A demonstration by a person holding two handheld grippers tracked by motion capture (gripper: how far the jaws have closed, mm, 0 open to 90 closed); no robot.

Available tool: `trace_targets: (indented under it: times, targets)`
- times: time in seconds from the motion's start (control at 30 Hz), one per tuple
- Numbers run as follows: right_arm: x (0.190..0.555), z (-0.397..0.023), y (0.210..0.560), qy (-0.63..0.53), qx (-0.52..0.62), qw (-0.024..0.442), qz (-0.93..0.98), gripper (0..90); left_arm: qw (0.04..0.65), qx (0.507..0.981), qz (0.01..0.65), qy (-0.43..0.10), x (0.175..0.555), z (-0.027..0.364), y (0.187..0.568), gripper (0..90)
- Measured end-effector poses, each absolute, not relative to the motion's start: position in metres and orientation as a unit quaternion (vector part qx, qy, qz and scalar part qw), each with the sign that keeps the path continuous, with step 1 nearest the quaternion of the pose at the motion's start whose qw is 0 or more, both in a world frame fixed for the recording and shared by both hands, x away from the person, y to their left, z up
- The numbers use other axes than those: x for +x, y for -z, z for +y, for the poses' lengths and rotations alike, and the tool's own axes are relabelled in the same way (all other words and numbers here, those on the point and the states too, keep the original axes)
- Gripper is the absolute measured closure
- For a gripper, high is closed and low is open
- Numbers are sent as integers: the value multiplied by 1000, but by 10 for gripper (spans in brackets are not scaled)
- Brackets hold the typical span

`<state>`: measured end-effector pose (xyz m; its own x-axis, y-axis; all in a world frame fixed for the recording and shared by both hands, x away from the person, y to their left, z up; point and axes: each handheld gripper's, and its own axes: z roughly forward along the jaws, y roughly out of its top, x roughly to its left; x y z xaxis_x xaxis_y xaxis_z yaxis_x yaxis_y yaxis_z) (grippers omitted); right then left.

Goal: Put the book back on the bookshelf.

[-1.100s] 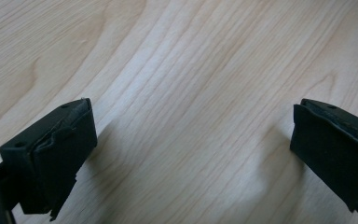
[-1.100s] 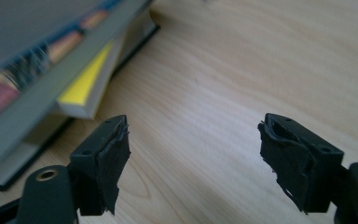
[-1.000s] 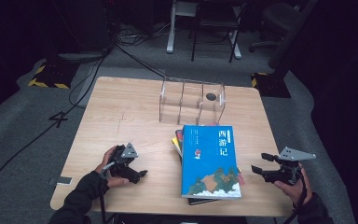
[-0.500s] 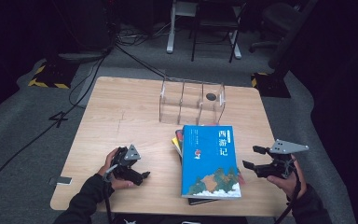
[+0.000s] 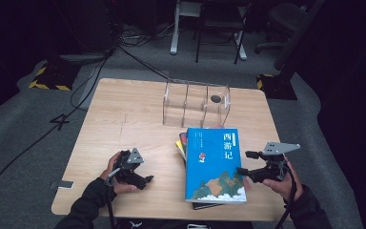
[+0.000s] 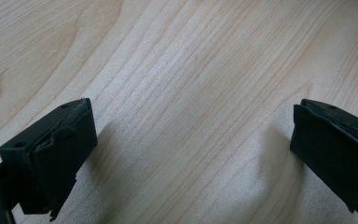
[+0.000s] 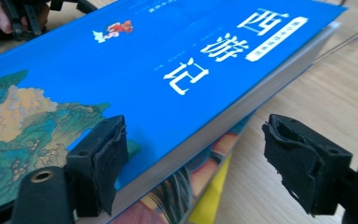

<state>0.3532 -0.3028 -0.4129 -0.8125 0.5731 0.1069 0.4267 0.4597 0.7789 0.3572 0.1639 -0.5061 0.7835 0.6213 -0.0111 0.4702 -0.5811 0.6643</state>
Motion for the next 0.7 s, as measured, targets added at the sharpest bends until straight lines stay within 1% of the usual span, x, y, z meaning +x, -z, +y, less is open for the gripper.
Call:
trace_targets:
  times: [0.1,0.3,0.33,0.43,0.5,0.7]
  targets:
    - [354,-300,414,-428,292,82,852,199,338,882,310,-112,357,164,506,5]
    - [360,-296,418,-431,291,55,852,158,336,879,320,-114,356,161,506,5]
    - [364,-294,420,-431,289,43,854,142,335,879,320,-114,356,161,506,5]
    - [368,-292,420,-429,280,30,858,133,336,879,320,-114,356,161,506,5]
    - [370,-290,420,-425,277,28,861,109,335,879,320,-114,357,161,506,5]
    - [372,-287,419,-420,268,34,866,90,333,878,323,-117,358,160,506,5]
